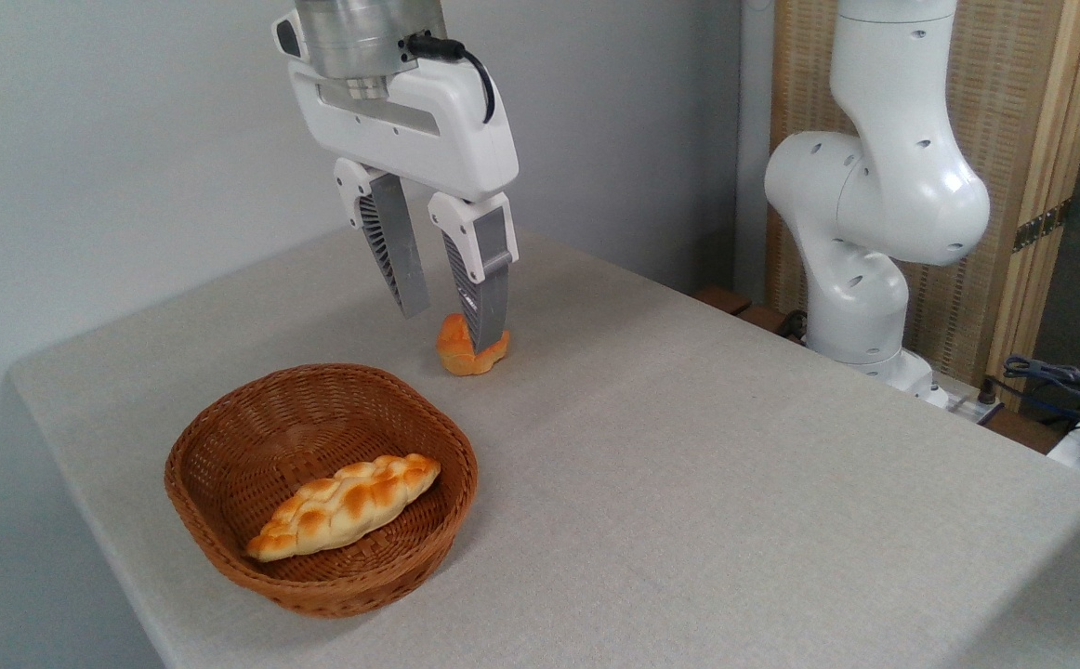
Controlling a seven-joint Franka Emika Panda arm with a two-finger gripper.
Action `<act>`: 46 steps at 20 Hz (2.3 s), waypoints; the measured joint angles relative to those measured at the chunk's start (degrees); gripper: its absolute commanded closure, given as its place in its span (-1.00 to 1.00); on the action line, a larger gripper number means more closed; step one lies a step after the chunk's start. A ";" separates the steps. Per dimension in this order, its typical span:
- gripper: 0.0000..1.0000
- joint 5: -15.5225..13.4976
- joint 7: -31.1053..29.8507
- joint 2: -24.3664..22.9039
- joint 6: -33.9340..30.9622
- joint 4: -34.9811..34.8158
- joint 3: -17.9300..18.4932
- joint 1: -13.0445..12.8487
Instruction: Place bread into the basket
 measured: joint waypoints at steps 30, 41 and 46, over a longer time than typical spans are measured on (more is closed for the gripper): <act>-1.00 -3.18 2.24 -6.89 22.91 -34.58 -1.92 -28.28; 0.34 -3.13 2.24 -7.01 28.26 -37.12 -1.88 -28.73; 0.52 -3.12 2.24 -7.07 28.26 -37.12 -1.86 -28.73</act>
